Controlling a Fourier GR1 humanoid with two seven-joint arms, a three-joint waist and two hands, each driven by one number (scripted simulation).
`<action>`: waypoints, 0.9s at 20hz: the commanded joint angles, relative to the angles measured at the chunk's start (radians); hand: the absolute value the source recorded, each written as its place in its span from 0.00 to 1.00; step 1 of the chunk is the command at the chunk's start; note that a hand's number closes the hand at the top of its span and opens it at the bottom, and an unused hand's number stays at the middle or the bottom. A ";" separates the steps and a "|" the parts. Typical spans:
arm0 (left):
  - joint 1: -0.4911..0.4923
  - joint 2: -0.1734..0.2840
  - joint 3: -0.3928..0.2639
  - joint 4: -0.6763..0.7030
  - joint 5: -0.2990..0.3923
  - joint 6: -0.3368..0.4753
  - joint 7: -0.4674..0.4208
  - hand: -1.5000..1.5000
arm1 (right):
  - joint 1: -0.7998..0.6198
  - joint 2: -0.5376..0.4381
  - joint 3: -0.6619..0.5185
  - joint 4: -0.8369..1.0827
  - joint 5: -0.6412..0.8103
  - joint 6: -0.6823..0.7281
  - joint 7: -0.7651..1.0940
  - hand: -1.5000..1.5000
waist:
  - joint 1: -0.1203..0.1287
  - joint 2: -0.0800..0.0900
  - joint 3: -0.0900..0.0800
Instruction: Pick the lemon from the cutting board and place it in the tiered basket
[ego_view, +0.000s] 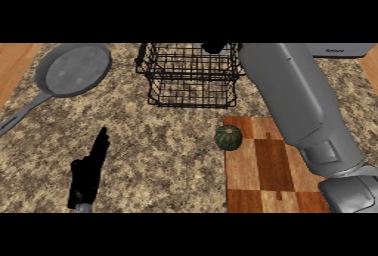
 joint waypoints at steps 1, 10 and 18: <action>0.037 -0.041 -0.044 -0.001 -0.051 0.043 -0.022 0.50 | -0.056 0.051 -0.018 0.166 0.034 -0.095 -0.008 1.00 | 0.007 0.002 -0.001; -0.055 -0.021 0.000 0.038 -0.026 0.016 0.030 0.50 | -0.043 0.117 -0.228 0.279 -0.181 -0.146 -0.123 0.00 | 0.010 0.009 0.000; 0.003 -0.004 0.012 -0.016 0.000 -0.014 0.025 0.50 | -0.039 0.095 -0.381 0.274 -0.366 -0.215 -0.269 0.00 | 0.008 0.003 0.000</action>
